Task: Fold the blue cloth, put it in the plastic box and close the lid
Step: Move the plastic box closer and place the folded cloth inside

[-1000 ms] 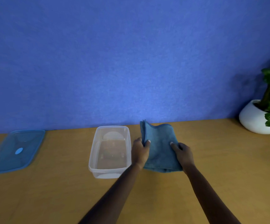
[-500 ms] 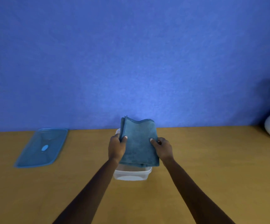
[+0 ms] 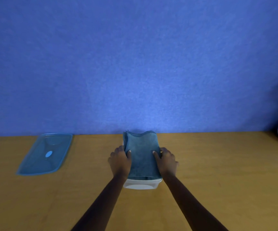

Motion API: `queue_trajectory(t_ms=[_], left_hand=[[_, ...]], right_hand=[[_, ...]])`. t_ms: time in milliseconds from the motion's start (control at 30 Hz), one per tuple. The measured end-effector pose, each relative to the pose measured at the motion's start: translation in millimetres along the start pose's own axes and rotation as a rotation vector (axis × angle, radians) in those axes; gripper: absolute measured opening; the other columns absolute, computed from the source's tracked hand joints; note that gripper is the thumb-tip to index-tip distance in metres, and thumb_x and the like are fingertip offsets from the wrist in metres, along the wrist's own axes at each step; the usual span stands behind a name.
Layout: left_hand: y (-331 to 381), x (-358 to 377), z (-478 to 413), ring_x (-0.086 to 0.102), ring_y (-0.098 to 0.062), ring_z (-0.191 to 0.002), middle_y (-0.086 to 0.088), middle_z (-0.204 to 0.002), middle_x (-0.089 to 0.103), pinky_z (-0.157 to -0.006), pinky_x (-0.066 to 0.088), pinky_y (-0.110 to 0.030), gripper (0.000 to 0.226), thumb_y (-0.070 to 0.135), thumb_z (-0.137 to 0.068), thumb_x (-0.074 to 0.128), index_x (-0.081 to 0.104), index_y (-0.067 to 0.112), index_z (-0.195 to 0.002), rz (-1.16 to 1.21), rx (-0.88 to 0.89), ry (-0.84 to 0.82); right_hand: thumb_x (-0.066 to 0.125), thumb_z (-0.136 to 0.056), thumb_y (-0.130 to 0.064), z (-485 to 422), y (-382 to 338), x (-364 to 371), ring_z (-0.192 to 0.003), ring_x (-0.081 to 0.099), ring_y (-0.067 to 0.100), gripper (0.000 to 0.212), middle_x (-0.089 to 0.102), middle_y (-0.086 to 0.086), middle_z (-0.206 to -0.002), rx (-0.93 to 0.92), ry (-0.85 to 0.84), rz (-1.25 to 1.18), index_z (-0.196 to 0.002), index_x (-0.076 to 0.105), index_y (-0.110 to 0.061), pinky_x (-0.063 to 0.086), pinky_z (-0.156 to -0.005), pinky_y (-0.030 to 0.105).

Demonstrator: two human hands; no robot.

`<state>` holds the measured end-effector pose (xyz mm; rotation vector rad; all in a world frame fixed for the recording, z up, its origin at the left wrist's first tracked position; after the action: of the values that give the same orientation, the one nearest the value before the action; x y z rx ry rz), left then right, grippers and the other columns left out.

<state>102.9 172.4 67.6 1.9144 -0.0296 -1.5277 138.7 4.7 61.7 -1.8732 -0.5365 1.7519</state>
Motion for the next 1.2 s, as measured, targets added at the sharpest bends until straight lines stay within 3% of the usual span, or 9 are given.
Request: queue_trajectory(t_ms=[167, 233, 333, 433, 633, 733, 833, 1067, 1200], left_hand=[[12, 1, 6, 0.065, -0.027, -0.088, -0.009, -0.096, 0.067, -0.072, 0.052, -0.033, 0.049, 0.022, -0.069, 0.073, 0.062, 0.007, -0.115, -0.358, 0.201, 0.077], [17, 6, 7, 0.069, -0.025, -0.082, -0.008, -0.088, 0.071, -0.066, 0.055, -0.031, 0.05, 0.02, -0.057, 0.079, 0.069, 0.008, -0.105, -0.454, 0.327, 0.085], [24, 12, 3, 0.067, -0.025, -0.106, -0.011, -0.106, 0.072, -0.082, 0.057, -0.034, 0.051, 0.028, -0.065, 0.077, 0.068, 0.007, -0.11, -0.49, 0.463, 0.039], [21, 37, 0, 0.024, -0.028, -0.144, -0.02, -0.15, 0.032, -0.12, 0.02, -0.041, 0.052, 0.022, -0.098, 0.035, 0.024, 0.0, -0.143, -0.551, 0.533, -0.195], [12, 53, -3, 0.015, -0.029, -0.146, -0.02, -0.155, 0.022, -0.118, 0.018, -0.04, 0.052, 0.023, -0.1, 0.025, 0.016, 0.002, -0.146, -0.661, 0.491, -0.422], [11, 55, -3, 0.013, -0.03, -0.147, -0.021, -0.156, 0.017, -0.119, 0.016, -0.041, 0.057, 0.033, -0.1, 0.025, 0.014, 0.001, -0.147, -0.71, 0.483, -0.468], [10, 58, -2, 0.007, -0.029, -0.147, -0.02, -0.158, 0.008, -0.121, 0.013, -0.041, 0.061, 0.037, -0.1, 0.022, 0.007, 0.002, -0.148, -0.751, 0.472, -0.516], [3, 71, -4, -0.006, -0.03, -0.148, -0.021, -0.157, -0.012, -0.123, 0.002, -0.041, 0.064, 0.038, -0.101, 0.014, -0.01, 0.0, -0.146, -0.814, 0.404, -0.592], [1, 75, -3, -0.011, -0.03, -0.147, -0.021, -0.156, -0.017, -0.123, -0.001, -0.041, 0.065, 0.039, -0.1, 0.014, -0.013, -0.001, -0.145, -0.813, 0.385, -0.613]], right_hand=[[0.041, -0.095, -0.038, 4, -7, 4, -0.119, 0.049, 0.024, 0.041, 0.054, 0.004, -0.128, -0.095, 0.042, 0.253, -0.132, 0.043, -0.021, 0.04, -0.095, 0.043], [0.062, -0.085, -0.035, 6, -19, -1, -0.102, 0.061, 0.024, 0.041, 0.063, 0.007, -0.112, -0.183, 0.122, 0.371, -0.121, 0.056, -0.017, 0.05, -0.081, 0.042], [0.084, -0.055, -0.03, 10, -35, 0, -0.064, 0.066, 0.019, 0.034, 0.07, 0.002, -0.073, -0.343, 0.184, 0.623, -0.084, 0.073, -0.016, 0.054, -0.052, 0.032], [0.065, -0.061, -0.026, 10, -44, 5, -0.059, 0.065, 0.014, 0.016, 0.068, 0.0, -0.066, -0.451, 0.194, 0.734, -0.073, 0.074, -0.019, 0.052, -0.05, 0.028], [0.09, -0.028, -0.041, 9, -43, 30, -0.049, 0.063, 0.005, 0.04, 0.068, 0.003, -0.056, -0.515, -0.024, 0.733, -0.048, 0.069, -0.014, 0.047, -0.042, 0.015], [0.083, -0.058, -0.036, 9, -37, 33, -0.084, 0.07, 0.013, 0.038, 0.072, 0.011, -0.093, -0.468, -0.144, 0.708, -0.081, 0.074, -0.007, 0.056, -0.068, 0.02], [0.04, -0.098, -0.018, 4, -27, 49, -0.144, 0.019, 0.031, 0.052, 0.017, 0.02, -0.155, -0.39, -0.324, 0.618, -0.143, 0.024, 0.003, 0.035, -0.111, 0.039], [0.031, -0.099, -0.034, 0, -17, 63, -0.148, -0.009, 0.028, 0.07, -0.007, 0.02, -0.158, -0.38, -0.368, 0.793, -0.146, -0.006, 0.003, -0.007, -0.119, 0.044], [0.027, -0.1, -0.033, -3, -11, 71, -0.148, -0.007, 0.028, 0.068, -0.007, 0.021, -0.158, -0.338, -0.472, 0.79, -0.146, -0.007, 0.005, -0.004, -0.121, 0.04]])
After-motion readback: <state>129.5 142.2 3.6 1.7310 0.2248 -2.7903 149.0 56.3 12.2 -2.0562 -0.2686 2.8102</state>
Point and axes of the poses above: each hand's wrist, its own z-axis away from the middle knuckle, its own x-axis out of the palm, y = z × x, the point moved 4 cm from there along -z, towards the middle knuckle
